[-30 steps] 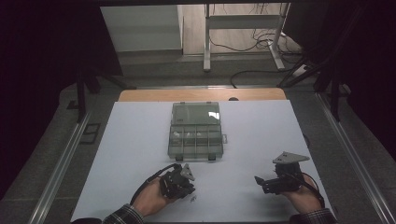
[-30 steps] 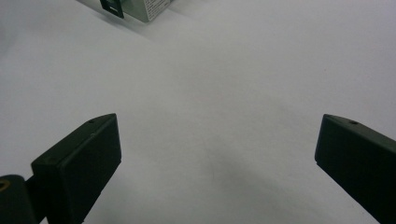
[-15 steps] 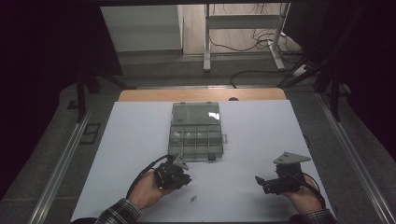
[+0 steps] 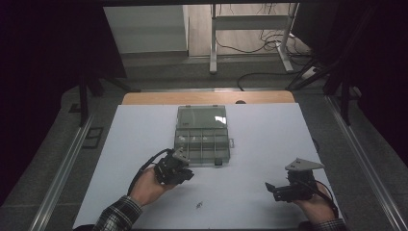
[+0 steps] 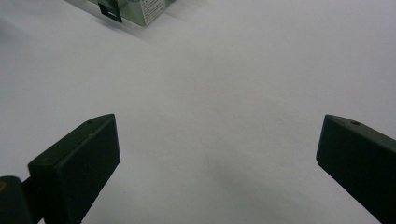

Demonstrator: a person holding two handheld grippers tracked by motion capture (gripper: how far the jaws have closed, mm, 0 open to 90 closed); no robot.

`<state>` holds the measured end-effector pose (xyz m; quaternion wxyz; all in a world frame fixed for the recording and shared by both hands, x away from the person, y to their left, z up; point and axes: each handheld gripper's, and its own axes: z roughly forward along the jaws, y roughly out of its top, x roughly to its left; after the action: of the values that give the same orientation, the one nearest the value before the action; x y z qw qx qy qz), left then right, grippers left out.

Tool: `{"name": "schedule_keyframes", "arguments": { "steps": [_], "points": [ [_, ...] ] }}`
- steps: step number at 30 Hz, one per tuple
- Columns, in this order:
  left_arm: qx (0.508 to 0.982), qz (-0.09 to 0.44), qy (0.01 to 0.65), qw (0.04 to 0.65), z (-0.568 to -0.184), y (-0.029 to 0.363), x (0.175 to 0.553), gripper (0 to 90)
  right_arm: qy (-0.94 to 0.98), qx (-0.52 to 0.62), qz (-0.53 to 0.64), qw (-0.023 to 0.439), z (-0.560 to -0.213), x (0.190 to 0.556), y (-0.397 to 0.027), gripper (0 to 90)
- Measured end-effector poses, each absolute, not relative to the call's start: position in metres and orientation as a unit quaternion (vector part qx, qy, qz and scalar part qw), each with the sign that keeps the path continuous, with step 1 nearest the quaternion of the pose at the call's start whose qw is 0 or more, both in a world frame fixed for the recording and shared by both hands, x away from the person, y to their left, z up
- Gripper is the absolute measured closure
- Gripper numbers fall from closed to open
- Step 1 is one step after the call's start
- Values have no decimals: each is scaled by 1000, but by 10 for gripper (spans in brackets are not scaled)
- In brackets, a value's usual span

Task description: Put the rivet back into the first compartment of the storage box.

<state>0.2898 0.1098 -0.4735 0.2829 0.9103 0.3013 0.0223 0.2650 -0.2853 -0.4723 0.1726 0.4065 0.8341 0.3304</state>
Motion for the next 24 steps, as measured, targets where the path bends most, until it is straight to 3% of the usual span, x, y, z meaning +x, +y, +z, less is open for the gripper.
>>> {"name": "schedule_keyframes", "arguments": {
  "steps": [24],
  "points": [
    [897, 44, 334, 285, -455, 122, 329, 826, 831, 413, 332, 172, -471, 260, -292, 0]
  ]
}}
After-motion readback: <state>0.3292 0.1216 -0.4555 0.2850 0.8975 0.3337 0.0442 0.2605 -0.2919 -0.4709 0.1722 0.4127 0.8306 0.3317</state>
